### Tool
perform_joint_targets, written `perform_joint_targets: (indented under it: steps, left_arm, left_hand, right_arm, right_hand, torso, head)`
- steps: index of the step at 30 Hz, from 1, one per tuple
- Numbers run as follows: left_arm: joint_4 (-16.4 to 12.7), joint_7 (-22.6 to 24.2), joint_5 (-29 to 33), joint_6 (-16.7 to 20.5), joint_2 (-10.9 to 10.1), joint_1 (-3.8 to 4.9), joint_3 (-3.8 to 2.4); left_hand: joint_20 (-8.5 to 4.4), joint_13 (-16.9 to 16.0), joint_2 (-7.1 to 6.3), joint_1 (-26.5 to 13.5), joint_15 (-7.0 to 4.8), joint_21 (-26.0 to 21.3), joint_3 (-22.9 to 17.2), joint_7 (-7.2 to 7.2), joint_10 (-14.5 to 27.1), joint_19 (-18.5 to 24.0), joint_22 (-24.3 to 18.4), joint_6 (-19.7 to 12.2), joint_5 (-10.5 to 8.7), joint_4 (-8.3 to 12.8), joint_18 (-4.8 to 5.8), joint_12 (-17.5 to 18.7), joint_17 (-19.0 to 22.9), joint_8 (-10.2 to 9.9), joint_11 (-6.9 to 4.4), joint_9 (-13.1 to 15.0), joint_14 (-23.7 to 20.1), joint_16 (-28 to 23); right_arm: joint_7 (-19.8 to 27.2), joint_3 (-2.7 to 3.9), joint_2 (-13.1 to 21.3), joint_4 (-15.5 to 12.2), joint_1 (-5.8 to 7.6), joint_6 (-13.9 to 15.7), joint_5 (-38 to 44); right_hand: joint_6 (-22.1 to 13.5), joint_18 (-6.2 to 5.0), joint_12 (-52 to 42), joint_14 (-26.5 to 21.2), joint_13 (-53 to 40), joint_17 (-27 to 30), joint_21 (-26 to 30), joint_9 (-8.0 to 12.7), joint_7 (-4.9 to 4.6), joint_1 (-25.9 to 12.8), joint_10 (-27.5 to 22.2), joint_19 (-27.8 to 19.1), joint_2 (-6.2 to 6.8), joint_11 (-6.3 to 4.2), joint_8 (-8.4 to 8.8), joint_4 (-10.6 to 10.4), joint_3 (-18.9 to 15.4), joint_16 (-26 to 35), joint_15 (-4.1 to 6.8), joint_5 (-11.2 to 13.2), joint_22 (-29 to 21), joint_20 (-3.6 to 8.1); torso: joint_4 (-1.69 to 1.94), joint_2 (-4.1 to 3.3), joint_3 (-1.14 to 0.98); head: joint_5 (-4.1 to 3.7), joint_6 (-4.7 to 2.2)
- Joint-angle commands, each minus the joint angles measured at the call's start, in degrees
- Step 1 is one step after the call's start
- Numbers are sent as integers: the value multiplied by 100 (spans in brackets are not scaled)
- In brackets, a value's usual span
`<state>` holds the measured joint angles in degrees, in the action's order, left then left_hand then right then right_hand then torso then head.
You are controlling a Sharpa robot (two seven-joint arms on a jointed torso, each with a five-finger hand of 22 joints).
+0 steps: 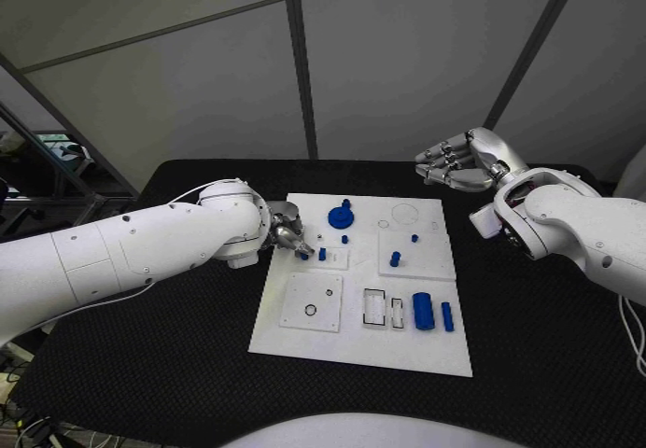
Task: Assemble the parts on the task board
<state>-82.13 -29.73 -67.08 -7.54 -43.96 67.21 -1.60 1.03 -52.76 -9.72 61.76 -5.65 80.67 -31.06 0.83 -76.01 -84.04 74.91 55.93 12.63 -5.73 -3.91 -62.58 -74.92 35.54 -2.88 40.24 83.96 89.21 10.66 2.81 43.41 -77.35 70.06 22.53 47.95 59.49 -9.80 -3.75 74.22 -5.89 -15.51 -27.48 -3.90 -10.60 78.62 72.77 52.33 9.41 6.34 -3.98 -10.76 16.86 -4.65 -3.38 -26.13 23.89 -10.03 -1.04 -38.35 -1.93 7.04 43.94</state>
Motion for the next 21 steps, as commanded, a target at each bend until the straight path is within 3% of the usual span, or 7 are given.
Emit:
perform_joint_targets:
  steps: [1, 14, 21]
  left_arm:
    - [19, -25, -8, -87, 20, -12, 11]
    - [129, -35, 28, -75, 41, -12, 11]
    - [128, -34, 69, -51, 7, -14, 9]
  left_hand:
    - [-36, -22, 17, -72, -19, 43, 126, -2, -30, -67, 551, 54, -11, -48, 127, -46, -1463, -36, -6, -11, 589, 38]
    - [-43, -106, 102, -216, -23, 82, 511, -6, -72, -98, 606, 108, -9, -223, 140, -116, -1466, -49, -10, -18, 590, 40]
    - [-38, -81, 59, -386, -15, 78, 1097, 5, -62, -105, 620, 140, -20, -424, 142, -103, -1466, -53, -1, -12, 591, 41]
  right_arm:
    - [33, 3, -3, -1, 10, -32, -2]
    - [35, 3, -9, 10, 10, -42, -5]
    - [36, 3, -6, 16, 10, -56, -15]
  right_hand:
    - [-29, -59, 7, 21, 5, 9, 16, 1, 5, 1, -30, 11, -53, 4, 13, -3, 37, 33, -31, -26, -8, -17]
    - [-30, -59, 8, 21, 7, 10, 19, 1, 4, -3, -31, 13, -53, 5, 13, -5, 36, 35, -31, -31, -10, -17]
    - [-32, -58, 8, 20, 8, 10, 21, 1, 3, -6, -33, 13, -51, 6, 14, -6, 35, 37, -32, -33, -11, -17]
  torso:
    - [1, -2, 1]
    - [-1, -2, 2]
    - [6, -4, 5]
  head:
    - [1, -2]
    - [-1, 1]
    - [-5, -3]
